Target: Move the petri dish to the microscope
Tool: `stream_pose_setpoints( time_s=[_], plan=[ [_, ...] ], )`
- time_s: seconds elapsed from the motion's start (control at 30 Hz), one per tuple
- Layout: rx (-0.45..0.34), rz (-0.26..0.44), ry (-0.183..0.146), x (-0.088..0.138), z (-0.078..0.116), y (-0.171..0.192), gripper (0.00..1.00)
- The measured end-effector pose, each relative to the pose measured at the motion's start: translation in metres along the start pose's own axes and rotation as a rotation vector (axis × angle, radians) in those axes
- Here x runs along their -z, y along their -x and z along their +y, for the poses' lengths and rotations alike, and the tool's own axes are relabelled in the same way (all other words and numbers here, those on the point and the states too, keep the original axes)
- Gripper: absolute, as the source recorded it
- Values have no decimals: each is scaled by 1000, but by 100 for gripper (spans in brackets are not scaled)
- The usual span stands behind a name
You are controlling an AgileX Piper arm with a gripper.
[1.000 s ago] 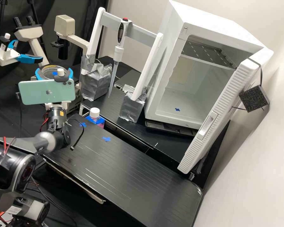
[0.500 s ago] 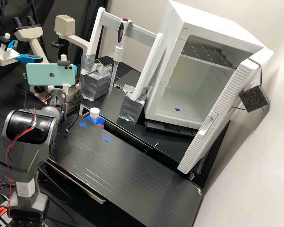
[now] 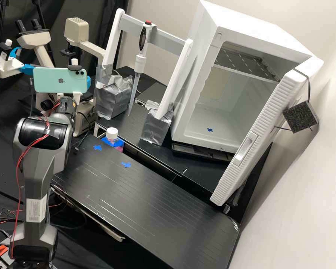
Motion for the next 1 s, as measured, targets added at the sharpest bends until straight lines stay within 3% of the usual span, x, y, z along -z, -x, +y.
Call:
stream_pose_setpoints(
  time_s=[0.27,0.6,1.0],
  plan=[
    [84,-42,31,-3,-17,-28,0],
    [110,-94,-21,-8,-24,-54,0],
    [141,-70,-28,8,-34,-70,0]
  ],
)
